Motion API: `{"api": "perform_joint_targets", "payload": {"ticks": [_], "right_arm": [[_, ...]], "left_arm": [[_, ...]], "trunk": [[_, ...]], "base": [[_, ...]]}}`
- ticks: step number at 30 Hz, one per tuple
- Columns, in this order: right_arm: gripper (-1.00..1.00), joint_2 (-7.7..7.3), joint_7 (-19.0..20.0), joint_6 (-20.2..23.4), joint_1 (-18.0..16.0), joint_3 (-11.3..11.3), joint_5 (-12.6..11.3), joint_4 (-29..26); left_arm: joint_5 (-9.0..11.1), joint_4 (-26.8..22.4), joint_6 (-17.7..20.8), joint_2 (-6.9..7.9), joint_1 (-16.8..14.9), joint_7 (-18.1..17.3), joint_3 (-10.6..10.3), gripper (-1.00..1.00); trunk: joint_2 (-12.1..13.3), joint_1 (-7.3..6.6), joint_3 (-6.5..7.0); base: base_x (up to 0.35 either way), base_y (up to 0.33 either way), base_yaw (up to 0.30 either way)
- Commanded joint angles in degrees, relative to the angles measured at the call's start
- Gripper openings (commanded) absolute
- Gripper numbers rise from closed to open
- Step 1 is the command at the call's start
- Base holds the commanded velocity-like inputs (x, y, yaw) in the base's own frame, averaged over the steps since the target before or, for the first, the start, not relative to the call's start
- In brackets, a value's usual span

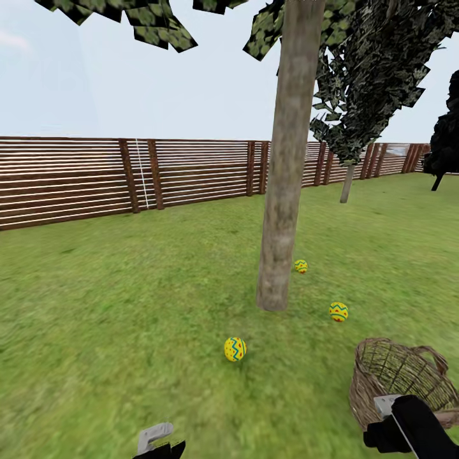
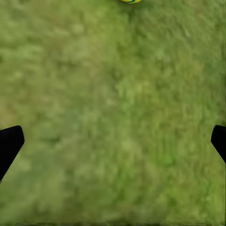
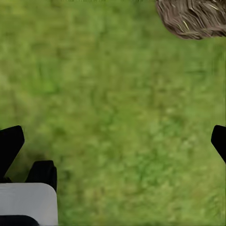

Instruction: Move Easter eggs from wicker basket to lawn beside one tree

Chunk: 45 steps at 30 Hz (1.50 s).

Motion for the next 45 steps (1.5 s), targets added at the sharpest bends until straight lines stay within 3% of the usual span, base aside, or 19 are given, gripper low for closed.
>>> {"api": "perform_joint_targets", "payload": {"ticks": [1,5,15,45], "right_arm": [[1.00,0.55,0.53,0.12,-0.03,-0.09,0.69,-0.06],[1.00,1.65,0.48,0.09,-0.03,-0.10,0.83,-0.01],[1.00,2.12,0.46,-0.01,-0.03,-0.06,0.87,0.14],[1.00,1.98,0.46,-0.01,-0.03,-0.09,0.81,0.12]], "left_arm": [[0.47,0.60,0.55,-0.06,-0.02,-0.26,0.28,1.00],[0.50,2.39,0.49,0.01,-0.02,-0.25,0.32,1.00],[0.44,6.34,0.17,0.13,-0.02,-0.10,0.34,1.00],[0.52,10.88,-0.35,0.60,-0.02,-0.11,0.52,1.00]], "trunk": [[0.38,-0.23,0.12],[1.99,-1.11,0.84],[6.00,-3.31,2.64],[18.03,-9.89,8.02]], "base": [[0.000,0.000,0.000],[0.000,0.000,0.000],[-0.129,0.000,0.000],[-0.036,0.000,0.000]]}}
